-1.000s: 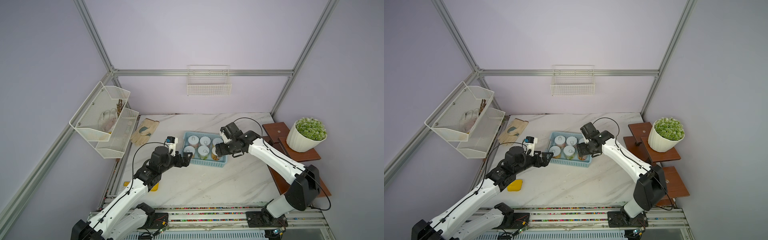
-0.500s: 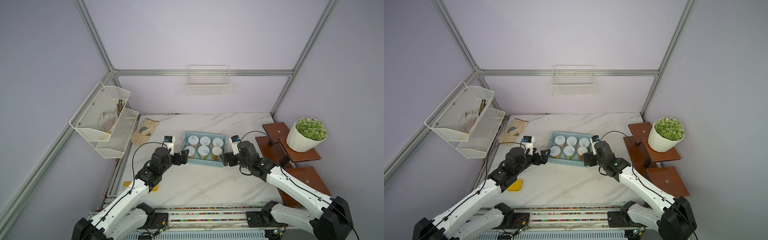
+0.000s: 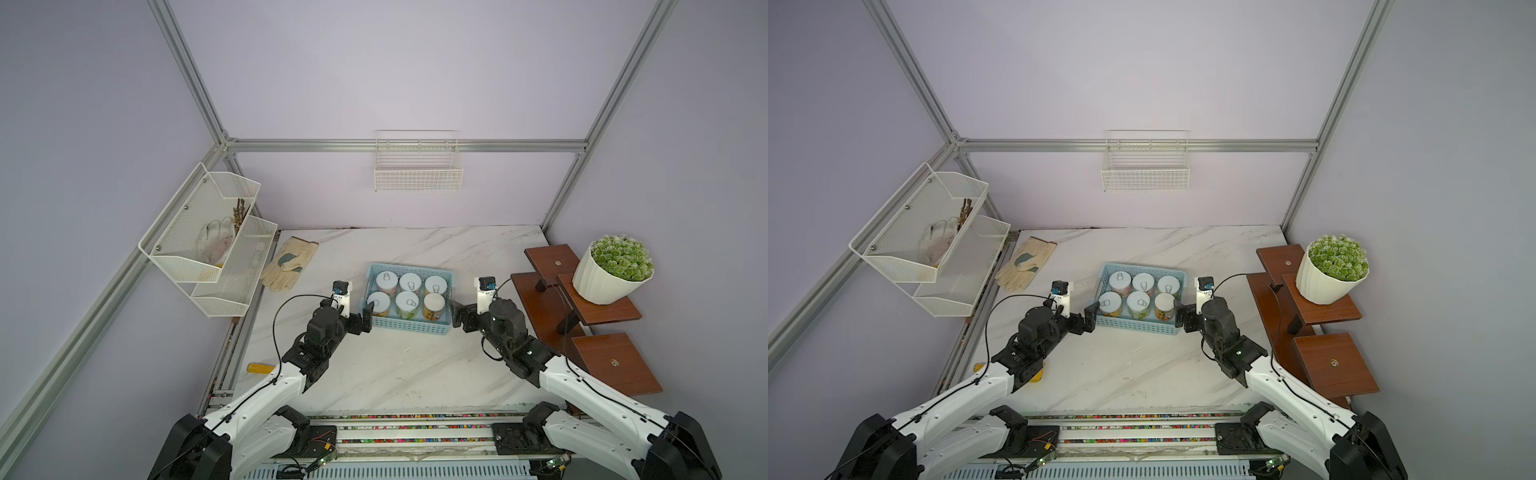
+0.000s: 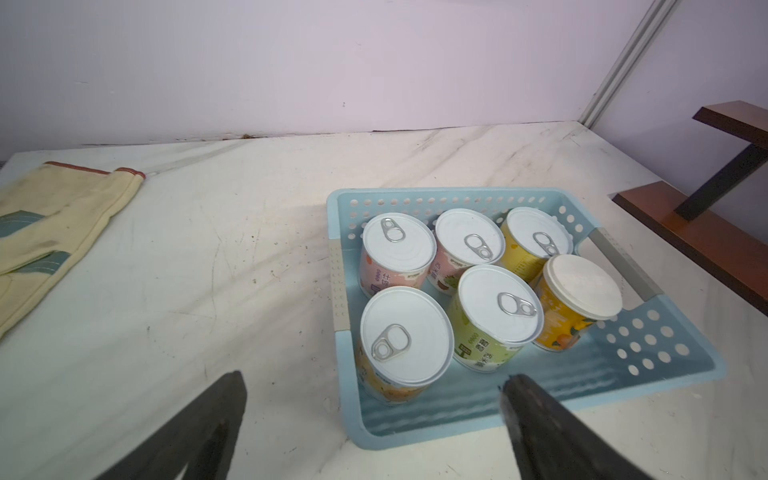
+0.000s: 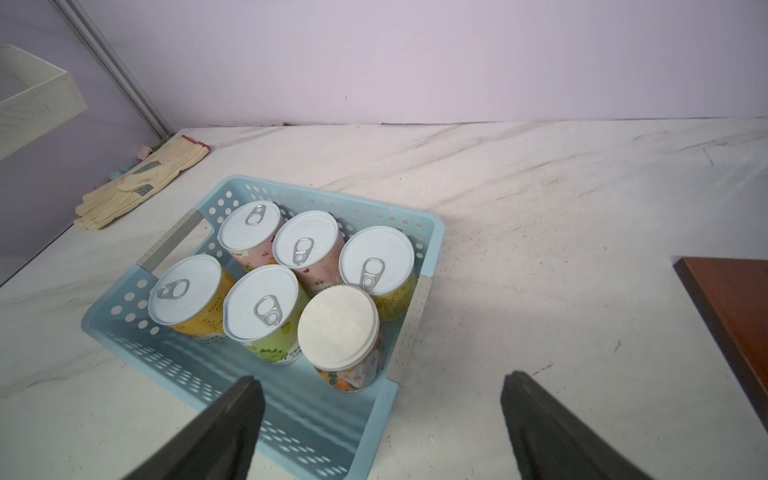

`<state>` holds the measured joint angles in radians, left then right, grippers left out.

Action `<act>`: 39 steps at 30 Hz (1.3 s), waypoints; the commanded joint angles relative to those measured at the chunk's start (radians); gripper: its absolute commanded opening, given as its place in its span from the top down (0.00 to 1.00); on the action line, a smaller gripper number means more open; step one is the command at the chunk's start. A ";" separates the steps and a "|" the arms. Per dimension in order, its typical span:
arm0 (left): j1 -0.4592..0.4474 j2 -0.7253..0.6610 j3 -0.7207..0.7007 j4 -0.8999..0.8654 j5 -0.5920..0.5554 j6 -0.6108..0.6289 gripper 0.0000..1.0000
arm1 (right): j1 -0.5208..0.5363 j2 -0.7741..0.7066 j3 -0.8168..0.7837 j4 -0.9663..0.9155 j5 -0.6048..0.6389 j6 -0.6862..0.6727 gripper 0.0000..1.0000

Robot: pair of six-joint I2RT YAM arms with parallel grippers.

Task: Put the canned food in the basket
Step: Reset both arms

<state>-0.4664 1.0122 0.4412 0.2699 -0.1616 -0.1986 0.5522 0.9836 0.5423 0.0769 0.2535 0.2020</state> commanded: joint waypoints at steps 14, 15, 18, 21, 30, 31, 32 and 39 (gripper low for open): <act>0.197 0.039 -0.074 0.237 -0.150 0.147 0.00 | -0.197 0.002 -0.233 0.481 0.107 -0.231 0.01; 0.209 0.034 -0.076 0.235 -0.144 0.154 0.00 | -0.218 0.015 -0.249 0.525 0.094 -0.230 0.01; 0.232 0.035 -0.081 0.251 -0.175 0.180 0.00 | -0.276 0.072 -0.276 0.628 0.052 -0.220 0.01; 0.257 0.046 -0.096 0.270 -0.185 0.218 0.00 | -0.316 0.158 -0.277 0.699 0.047 -0.220 0.01; 0.356 0.199 -0.136 0.461 -0.136 0.242 0.00 | -0.408 0.355 -0.298 0.945 -0.066 -0.245 0.01; 0.366 0.223 -0.135 0.485 -0.122 0.243 0.00 | -0.417 0.365 -0.299 0.961 -0.081 -0.249 0.01; 0.380 0.252 -0.137 0.520 -0.102 0.245 0.00 | -0.428 0.374 -0.302 0.984 -0.096 -0.247 0.01; 0.437 0.486 -0.137 0.748 0.008 0.241 0.00 | -0.478 0.488 -0.342 1.174 -0.124 -0.196 0.01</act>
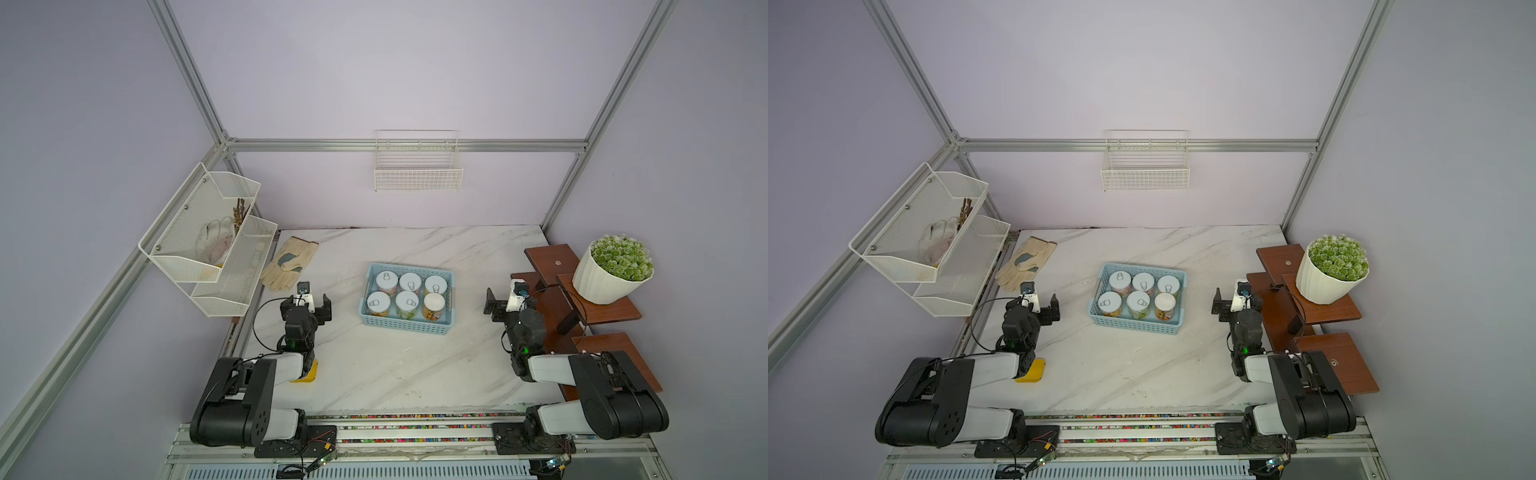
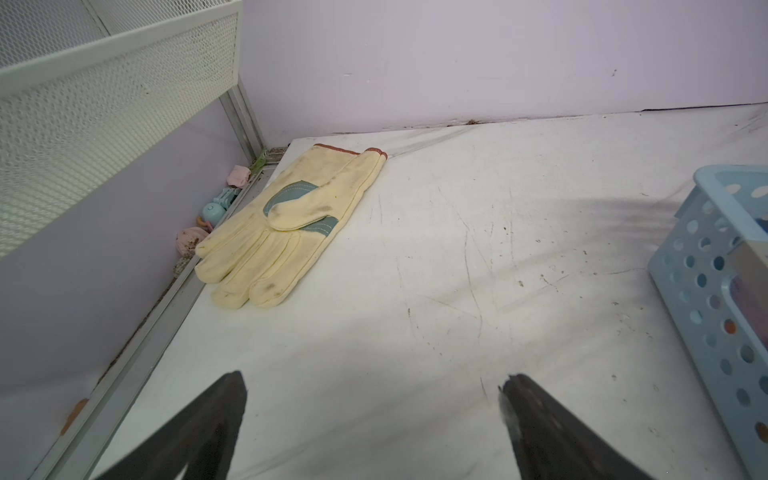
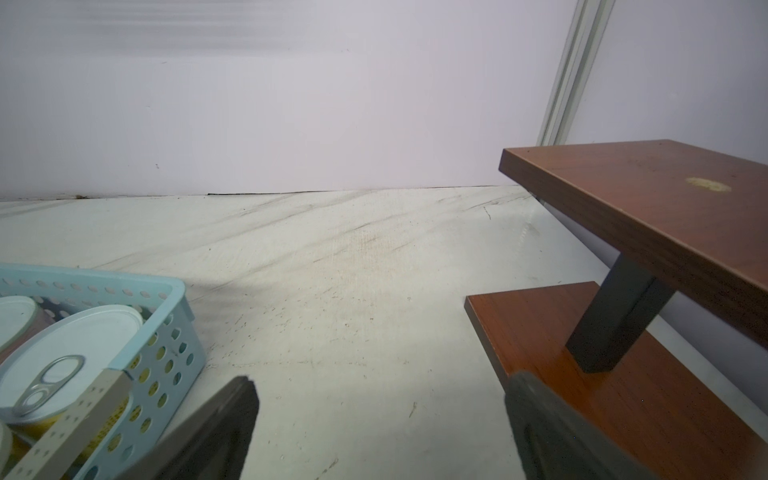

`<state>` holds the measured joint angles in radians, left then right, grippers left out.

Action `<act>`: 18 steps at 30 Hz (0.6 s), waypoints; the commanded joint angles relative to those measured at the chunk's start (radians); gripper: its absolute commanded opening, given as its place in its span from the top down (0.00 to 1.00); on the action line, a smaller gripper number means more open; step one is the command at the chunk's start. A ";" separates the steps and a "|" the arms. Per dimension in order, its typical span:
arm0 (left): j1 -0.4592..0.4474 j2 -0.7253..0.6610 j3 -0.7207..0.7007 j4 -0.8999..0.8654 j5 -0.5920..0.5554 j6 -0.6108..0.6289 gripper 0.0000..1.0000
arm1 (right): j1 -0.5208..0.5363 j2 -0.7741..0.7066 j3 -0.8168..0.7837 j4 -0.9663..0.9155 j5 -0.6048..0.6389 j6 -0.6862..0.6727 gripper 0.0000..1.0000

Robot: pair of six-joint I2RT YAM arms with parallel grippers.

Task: Put the canned food in the basket
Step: Reset both arms

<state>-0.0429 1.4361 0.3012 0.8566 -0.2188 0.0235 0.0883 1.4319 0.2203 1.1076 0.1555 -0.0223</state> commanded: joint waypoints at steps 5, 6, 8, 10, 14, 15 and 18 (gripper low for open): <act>0.015 0.129 0.001 0.228 0.078 0.028 0.00 | -0.022 0.150 -0.027 0.264 -0.011 0.046 0.01; 0.015 0.123 0.024 0.169 0.059 0.020 0.00 | -0.022 0.147 -0.021 0.252 -0.011 0.045 0.01; 0.018 0.125 0.091 0.042 -0.007 -0.016 0.00 | -0.023 0.132 0.003 0.181 -0.022 0.039 0.01; 0.036 0.124 0.092 0.039 0.007 -0.034 0.00 | -0.023 0.139 0.052 0.102 -0.024 0.042 0.01; 0.037 0.124 0.086 0.055 0.003 -0.033 0.00 | -0.022 0.117 0.090 -0.019 -0.013 0.041 0.01; 0.036 0.126 0.087 0.055 0.002 -0.033 0.00 | -0.022 0.124 0.097 -0.015 -0.018 0.038 0.01; 0.035 0.125 0.088 0.055 0.001 -0.033 0.00 | -0.022 0.140 0.078 0.049 -0.021 0.037 0.01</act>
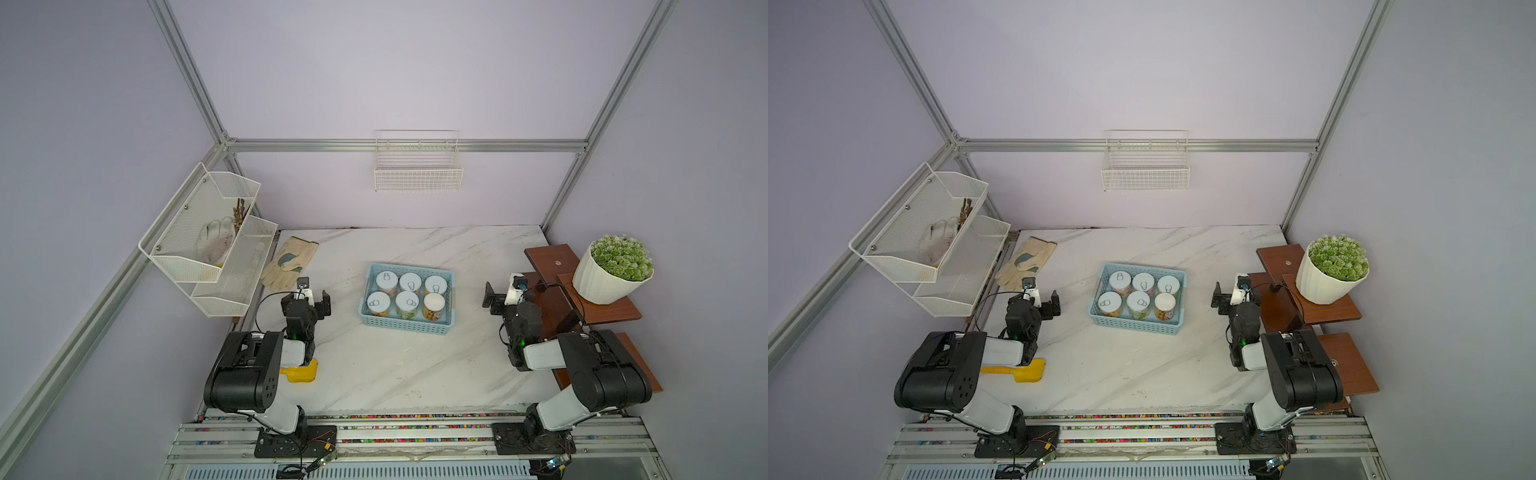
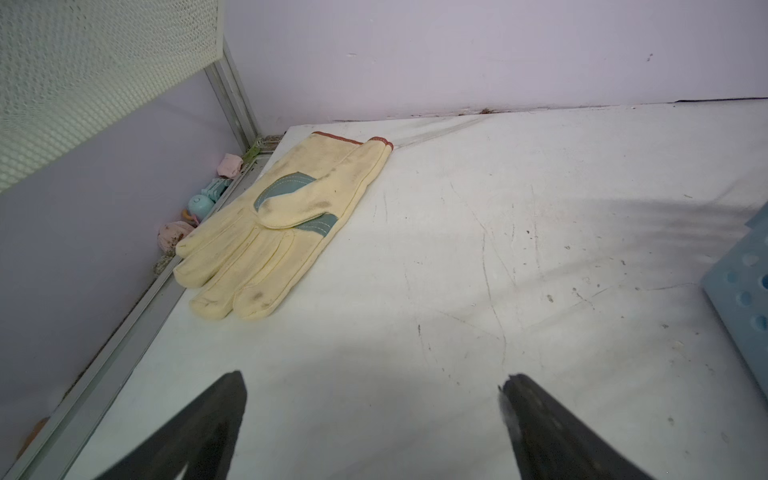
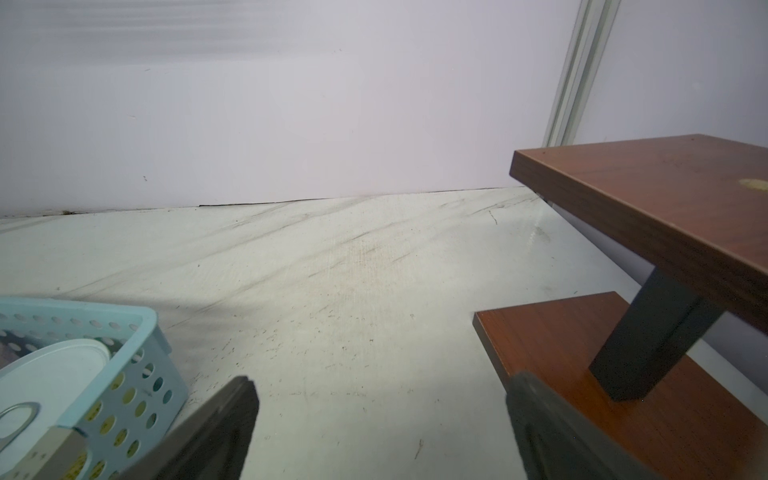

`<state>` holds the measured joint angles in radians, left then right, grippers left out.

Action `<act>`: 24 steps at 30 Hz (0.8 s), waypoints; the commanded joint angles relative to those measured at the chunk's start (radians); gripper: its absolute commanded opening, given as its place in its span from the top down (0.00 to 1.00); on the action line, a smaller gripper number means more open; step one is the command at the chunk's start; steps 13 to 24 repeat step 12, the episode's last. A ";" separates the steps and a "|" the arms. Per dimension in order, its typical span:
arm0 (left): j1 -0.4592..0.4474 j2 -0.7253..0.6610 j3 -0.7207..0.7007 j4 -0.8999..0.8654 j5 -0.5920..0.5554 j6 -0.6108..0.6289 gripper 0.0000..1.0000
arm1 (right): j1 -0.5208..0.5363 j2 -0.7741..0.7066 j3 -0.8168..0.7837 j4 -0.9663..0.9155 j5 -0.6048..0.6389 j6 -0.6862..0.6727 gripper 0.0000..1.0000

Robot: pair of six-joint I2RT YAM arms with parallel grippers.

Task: Put the canned food in the basket
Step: Reset both arms

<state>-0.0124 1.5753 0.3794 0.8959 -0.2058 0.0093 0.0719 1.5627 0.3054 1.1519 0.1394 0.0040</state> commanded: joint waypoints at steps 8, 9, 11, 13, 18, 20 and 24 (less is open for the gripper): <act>0.006 -0.014 0.008 0.015 -0.010 -0.019 0.00 | -0.005 0.013 0.000 -0.005 -0.005 0.008 0.01; 0.006 -0.013 0.009 0.015 -0.011 -0.019 0.00 | -0.005 0.014 0.004 -0.012 -0.005 0.009 0.01; 0.006 -0.014 0.009 0.015 -0.011 -0.018 0.00 | -0.004 0.013 0.003 -0.012 -0.004 0.007 0.01; 0.005 -0.013 0.009 0.015 -0.011 -0.017 0.00 | -0.004 0.010 -0.004 0.001 -0.008 0.002 0.01; 0.005 -0.013 0.009 0.015 -0.011 -0.017 0.00 | -0.004 0.010 -0.004 0.001 -0.008 0.002 0.01; 0.005 -0.013 0.009 0.015 -0.011 -0.017 0.00 | -0.004 0.010 -0.004 0.001 -0.008 0.002 0.01; 0.005 -0.013 0.009 0.015 -0.011 -0.017 0.00 | -0.004 0.010 -0.004 0.001 -0.008 0.002 0.01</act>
